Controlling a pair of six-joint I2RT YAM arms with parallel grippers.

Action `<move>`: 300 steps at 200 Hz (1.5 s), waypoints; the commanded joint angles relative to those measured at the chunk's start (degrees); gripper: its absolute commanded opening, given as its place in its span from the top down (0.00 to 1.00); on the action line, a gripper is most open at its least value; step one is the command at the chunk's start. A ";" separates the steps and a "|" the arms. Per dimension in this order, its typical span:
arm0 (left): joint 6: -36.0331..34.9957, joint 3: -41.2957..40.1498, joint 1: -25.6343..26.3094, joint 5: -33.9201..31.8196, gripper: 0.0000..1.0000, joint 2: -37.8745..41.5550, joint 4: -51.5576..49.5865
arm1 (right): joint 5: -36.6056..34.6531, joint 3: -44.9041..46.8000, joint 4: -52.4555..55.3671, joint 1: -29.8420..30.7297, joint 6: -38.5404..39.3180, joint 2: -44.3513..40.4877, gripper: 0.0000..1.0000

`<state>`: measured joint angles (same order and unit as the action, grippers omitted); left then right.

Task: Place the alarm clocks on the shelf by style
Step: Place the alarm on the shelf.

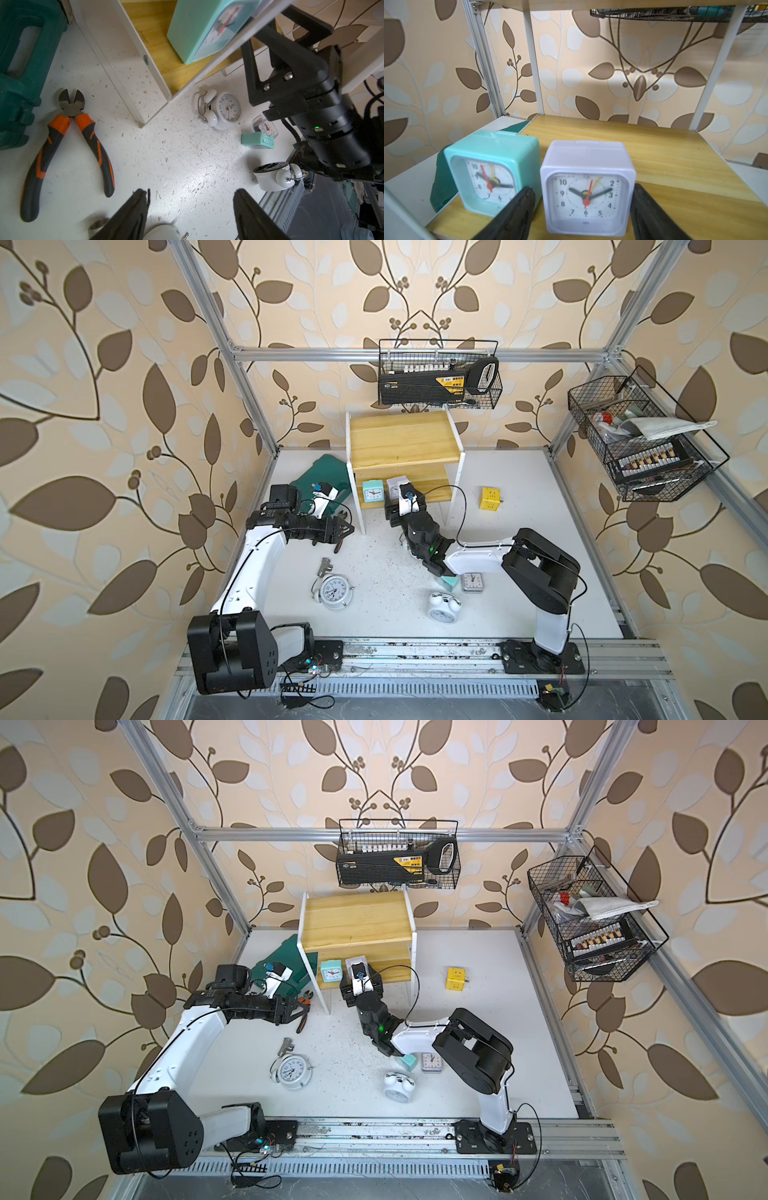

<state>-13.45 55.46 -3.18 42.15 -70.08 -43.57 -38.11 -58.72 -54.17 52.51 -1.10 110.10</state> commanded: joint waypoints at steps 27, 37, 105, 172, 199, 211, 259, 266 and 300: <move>-1.18 -0.19 -0.16 1.44 0.31 1.58 -0.72 | 3.93 1.76 -0.51 0.13 -0.61 -1.66 0.36; -1.14 -0.27 -0.16 1.44 0.31 1.54 -0.72 | 4.39 1.82 -0.50 0.07 -0.54 -1.81 0.36; -1.14 -0.27 -0.16 1.35 0.31 1.62 -0.78 | 5.41 4.15 0.66 0.10 -0.32 -5.27 0.32; -1.10 -0.18 -0.15 1.18 0.31 1.88 -0.99 | 9.14 3.07 32.13 0.07 -8.47 -17.76 0.18; -1.16 -0.21 -0.16 1.27 0.31 1.98 -0.99 | 11.41 0.90 51.27 -0.13 -15.15 -22.53 0.14; -1.03 -0.10 -0.16 1.39 0.31 1.84 -0.92 | 12.54 0.17 58.75 -0.19 -17.52 -24.29 0.14; -1.00 -0.11 -0.16 1.48 0.31 2.05 -0.99 | 15.14 -1.93 84.47 -2.97 -27.50 -29.91 0.11; -1.05 -0.10 -0.16 1.53 0.31 2.13 -1.02 | 16.11 -1.86 87.00 -3.73 -28.53 -30.71 0.11; -1.05 -0.14 -0.16 1.53 0.31 2.42 -1.09 | 22.78 -0.43 96.89 -9.14 -33.12 -33.72 0.11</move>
<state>-13.43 55.46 -3.18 42.15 -69.23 -43.64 -20.93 -58.74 30.00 46.37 -28.67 78.39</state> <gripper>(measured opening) 0.690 0.893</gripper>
